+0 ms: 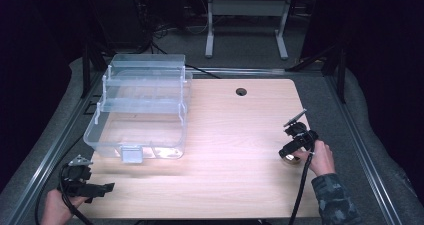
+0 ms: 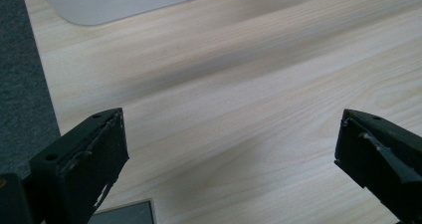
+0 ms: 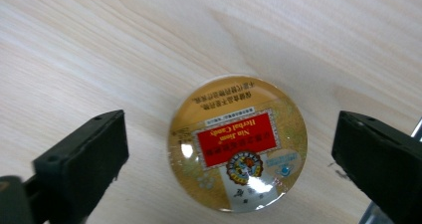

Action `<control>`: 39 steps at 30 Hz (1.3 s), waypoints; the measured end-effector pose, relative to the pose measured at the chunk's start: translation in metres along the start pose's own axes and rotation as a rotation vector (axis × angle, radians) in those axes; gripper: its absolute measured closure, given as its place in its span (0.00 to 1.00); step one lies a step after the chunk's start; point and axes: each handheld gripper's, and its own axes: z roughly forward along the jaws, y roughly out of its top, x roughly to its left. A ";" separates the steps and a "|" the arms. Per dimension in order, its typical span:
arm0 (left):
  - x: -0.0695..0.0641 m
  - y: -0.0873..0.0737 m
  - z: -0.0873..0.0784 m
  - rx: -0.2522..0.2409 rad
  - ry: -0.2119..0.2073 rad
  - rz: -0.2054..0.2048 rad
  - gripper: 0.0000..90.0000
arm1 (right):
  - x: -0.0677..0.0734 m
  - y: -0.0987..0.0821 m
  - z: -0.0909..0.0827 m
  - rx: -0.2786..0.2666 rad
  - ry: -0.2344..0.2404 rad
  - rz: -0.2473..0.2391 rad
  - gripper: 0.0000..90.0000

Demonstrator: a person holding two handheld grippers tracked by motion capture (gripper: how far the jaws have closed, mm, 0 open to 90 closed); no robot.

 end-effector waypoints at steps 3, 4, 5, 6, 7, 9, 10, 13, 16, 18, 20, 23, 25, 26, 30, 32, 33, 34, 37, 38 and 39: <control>0.000 0.004 -0.007 -0.006 0.004 0.007 0.00 | 0.006 -0.001 -0.009 -0.042 0.013 -0.007 0.00; 0.000 0.006 -0.010 -0.009 0.003 0.005 0.00 | 0.008 -0.001 -0.012 -0.060 0.040 -0.008 0.00; 0.001 0.008 -0.012 -0.008 0.006 0.010 0.00 | 0.012 -0.002 -0.014 -0.073 0.025 -0.014 0.00; 0.002 0.009 -0.015 -0.009 0.011 0.008 0.00 | 0.015 -0.003 -0.017 -0.085 0.029 -0.018 0.00; 0.003 0.011 -0.018 -0.011 0.011 0.010 0.00 | 0.018 -0.004 -0.019 -0.100 0.061 -0.026 0.00; 0.004 0.015 -0.025 -0.017 0.013 0.008 0.00 | 0.026 -0.005 -0.022 -0.124 0.063 -0.041 0.00; 0.006 0.017 -0.028 -0.020 0.016 0.010 0.00 | 0.031 -0.006 -0.024 -0.129 0.022 -0.051 0.00; 0.009 0.023 -0.037 -0.019 0.034 0.019 0.00 | 0.041 -0.008 -0.026 -0.172 0.083 -0.075 0.01; 0.013 0.030 -0.044 -0.025 0.035 0.025 0.00 | 0.055 -0.011 -0.026 -0.186 0.052 -0.095 0.01; 0.016 0.037 -0.048 -0.032 0.041 0.023 0.00 | 0.062 -0.012 -0.024 -0.190 0.039 -0.104 0.01; 0.020 0.044 -0.053 -0.039 0.041 0.021 0.00 | 0.068 -0.013 -0.021 -0.207 0.068 -0.118 0.02; 0.026 0.056 -0.059 -0.056 0.030 0.011 0.00 | 0.074 -0.015 -0.019 -0.214 0.062 -0.133 0.02; 0.031 0.065 -0.061 -0.057 0.033 0.008 0.00 | 0.077 -0.016 -0.019 -0.218 0.064 -0.136 0.02; 0.033 0.069 -0.062 -0.054 0.034 0.008 0.00 | 0.078 -0.017 -0.020 -0.224 0.066 -0.135 0.02; 0.043 0.087 -0.064 -0.045 0.033 -0.001 0.00 | 0.079 -0.020 -0.021 -0.234 0.079 -0.135 0.02; 0.049 0.096 -0.063 -0.040 0.042 -0.011 0.00 | 0.080 -0.021 -0.021 -0.231 0.072 -0.137 0.02; 0.052 0.101 -0.062 -0.031 0.045 -0.013 0.00 | 0.080 -0.021 -0.021 -0.229 0.075 -0.138 0.03; 0.055 0.105 -0.060 -0.022 0.046 -0.017 0.00 | 0.080 -0.022 -0.021 -0.230 0.075 -0.137 0.03; 0.066 0.115 -0.052 0.000 0.039 -0.045 0.00 | 0.082 -0.022 -0.021 -0.224 0.071 -0.144 0.03; 0.070 0.118 -0.050 0.011 0.034 -0.052 0.00 | 0.082 -0.023 -0.021 -0.219 0.070 -0.145 0.03; 0.073 0.120 -0.046 0.021 0.033 -0.063 0.00 | 0.083 -0.023 -0.021 -0.222 0.081 -0.147 0.03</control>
